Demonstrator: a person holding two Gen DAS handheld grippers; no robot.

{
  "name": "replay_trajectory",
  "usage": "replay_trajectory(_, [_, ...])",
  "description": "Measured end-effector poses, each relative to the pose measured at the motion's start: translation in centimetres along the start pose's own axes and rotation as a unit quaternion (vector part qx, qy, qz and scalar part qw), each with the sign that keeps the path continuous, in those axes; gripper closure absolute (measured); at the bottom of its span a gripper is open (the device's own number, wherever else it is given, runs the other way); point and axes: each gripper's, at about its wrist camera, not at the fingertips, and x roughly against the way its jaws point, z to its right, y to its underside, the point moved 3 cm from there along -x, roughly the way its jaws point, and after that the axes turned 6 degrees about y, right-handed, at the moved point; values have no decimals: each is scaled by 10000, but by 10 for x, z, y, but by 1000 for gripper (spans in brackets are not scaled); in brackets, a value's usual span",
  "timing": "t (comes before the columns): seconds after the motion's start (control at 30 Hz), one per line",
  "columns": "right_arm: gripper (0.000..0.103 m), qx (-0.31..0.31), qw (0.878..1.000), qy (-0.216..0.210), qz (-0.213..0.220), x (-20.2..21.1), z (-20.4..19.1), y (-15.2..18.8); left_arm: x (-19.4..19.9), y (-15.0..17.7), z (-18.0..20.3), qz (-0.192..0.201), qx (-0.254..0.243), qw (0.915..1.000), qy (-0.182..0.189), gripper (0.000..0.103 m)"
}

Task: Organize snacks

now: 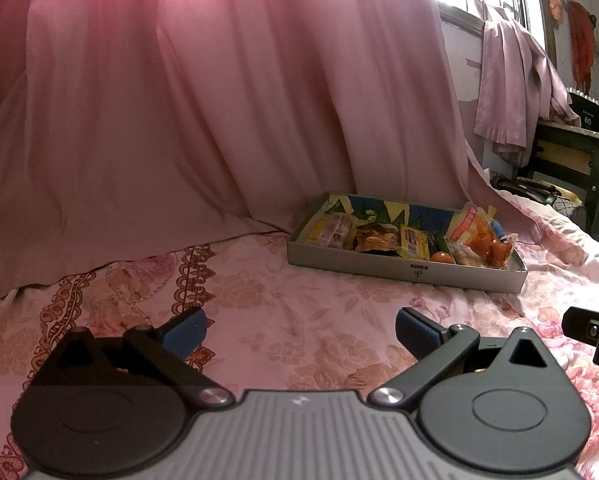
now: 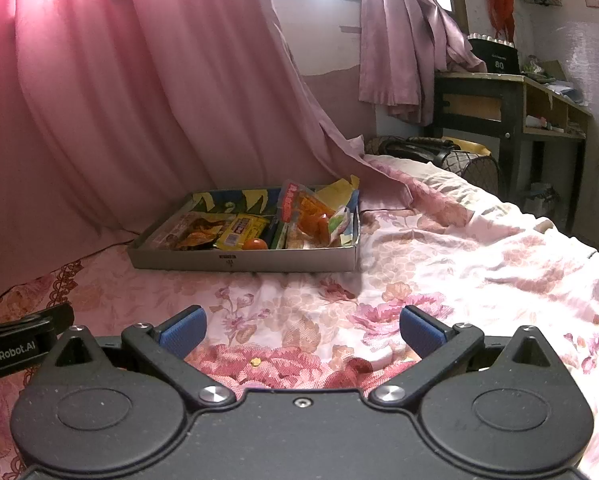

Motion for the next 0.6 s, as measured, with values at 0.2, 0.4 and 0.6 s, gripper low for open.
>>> replay_trajectory(0.2, [1, 5, 10000, -7, -10, 0, 0, 0, 0, 0, 0, -2, -7, 10000, 2, 0])
replay_trajectory(0.4, [1, 13, 10000, -10, -23, 0, -1, 0, 0, -1, 0, -11, -3, 10000, 3, 0])
replay_trajectory(0.6, [1, 11, 10000, -6, -40, 0, -1, 0, -2, 5, 2, -341, -118, 9989, -307, 0])
